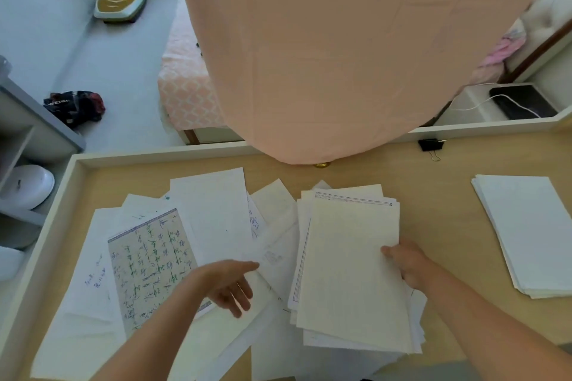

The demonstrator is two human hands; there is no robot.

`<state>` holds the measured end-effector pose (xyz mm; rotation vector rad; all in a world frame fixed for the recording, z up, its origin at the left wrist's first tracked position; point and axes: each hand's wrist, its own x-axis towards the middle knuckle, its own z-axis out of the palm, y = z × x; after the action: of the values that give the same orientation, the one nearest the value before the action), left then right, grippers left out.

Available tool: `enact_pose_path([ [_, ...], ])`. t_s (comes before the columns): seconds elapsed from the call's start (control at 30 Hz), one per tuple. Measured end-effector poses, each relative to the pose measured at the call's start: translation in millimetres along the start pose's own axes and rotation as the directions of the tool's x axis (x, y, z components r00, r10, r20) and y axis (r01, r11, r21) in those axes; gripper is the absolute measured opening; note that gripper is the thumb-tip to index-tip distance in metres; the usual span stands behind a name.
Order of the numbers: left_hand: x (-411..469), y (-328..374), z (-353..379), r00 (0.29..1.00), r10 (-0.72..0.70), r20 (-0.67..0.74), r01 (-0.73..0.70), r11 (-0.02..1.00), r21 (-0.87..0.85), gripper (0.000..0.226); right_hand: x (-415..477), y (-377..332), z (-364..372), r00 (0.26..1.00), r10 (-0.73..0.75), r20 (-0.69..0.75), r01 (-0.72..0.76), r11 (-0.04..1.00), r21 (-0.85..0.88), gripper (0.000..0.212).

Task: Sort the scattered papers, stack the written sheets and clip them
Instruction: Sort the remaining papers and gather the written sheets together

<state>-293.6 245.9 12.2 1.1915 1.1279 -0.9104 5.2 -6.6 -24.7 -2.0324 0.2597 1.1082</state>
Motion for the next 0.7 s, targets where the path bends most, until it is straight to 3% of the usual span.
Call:
enact_pose_path([
  [0.03, -2.2, 8.3, -10.0, 0.985, 0.087, -0.152, -0.073, 0.993, 0.096, 0.054, 1.9, 1.6, -1.1, 1.0, 0.007, -0.029, -0.007, 1.0, 0.012, 0.026],
  [0.07, -0.8, 17.0, -17.7, 0.921, 0.218, -0.324, -0.168, 0.97, 0.176, 0.044, 3.6, 3.0, -0.8, 0.999, 0.016, -0.052, -0.014, 0.999, 0.03, 0.029],
  [0.1, 2.9, 26.4, -22.9, 0.807, 0.348, -0.477, -0.246, 0.933, 0.264, 0.035, 3.7, 3.5, 2.1, 0.998, 0.019, -0.065, -0.016, 0.999, 0.047, 0.03],
  [0.17, 13.7, 44.2, -24.7, 0.578, 0.529, -0.621, -0.317, 0.847, 0.427, 0.021, -1.2, 2.2, 12.3, 0.995, 0.005, -0.103, 0.002, 0.998, 0.069, 0.028],
  [0.2, 19.6, 53.6, -21.1, 0.53, 0.585, -0.614, -0.337, 0.81, 0.48, 0.022, -3.9, 1.8, 18.4, 0.99, -0.001, -0.144, 0.013, 0.997, 0.082, 0.027],
  [0.3, 42.2, 72.9, 2.9, 0.586, 0.645, -0.49, -0.383, 0.754, 0.534, 0.035, -5.1, 9.4, 29.2, 0.945, 0.023, -0.327, 0.016, 0.993, 0.114, 0.034],
  [0.4, 57.8, 80.2, 37.8, 0.665, 0.635, -0.394, -0.361, 0.734, 0.575, 0.045, -7.4, 24.0, 34.7, 0.903, 0.111, -0.415, -0.08, 0.992, 0.093, 0.038],
  [0.5, 66.5, 84.9, 61.5, 0.673, 0.61, -0.417, -0.346, 0.759, 0.551, 0.061, -10.9, 29.9, 45.7, 0.832, 0.227, -0.507, -0.222, 0.973, 0.071, 0.052],
  [0.6, 69.9, 91.6, 73.8, 0.66, 0.567, -0.493, -0.318, 0.805, 0.501, 0.062, -16.3, 27.7, 54.9, 0.866, 0.146, -0.478, -0.244, 0.958, -0.149, 0.057],
  [0.7, 73.0, 93.7, 71.9, 0.681, 0.549, -0.484, -0.3, 0.812, 0.5, 0.055, -16.9, 35.3, 51.4, 0.899, 0.05, -0.434, -0.177, 0.95, -0.257, 0.039],
])
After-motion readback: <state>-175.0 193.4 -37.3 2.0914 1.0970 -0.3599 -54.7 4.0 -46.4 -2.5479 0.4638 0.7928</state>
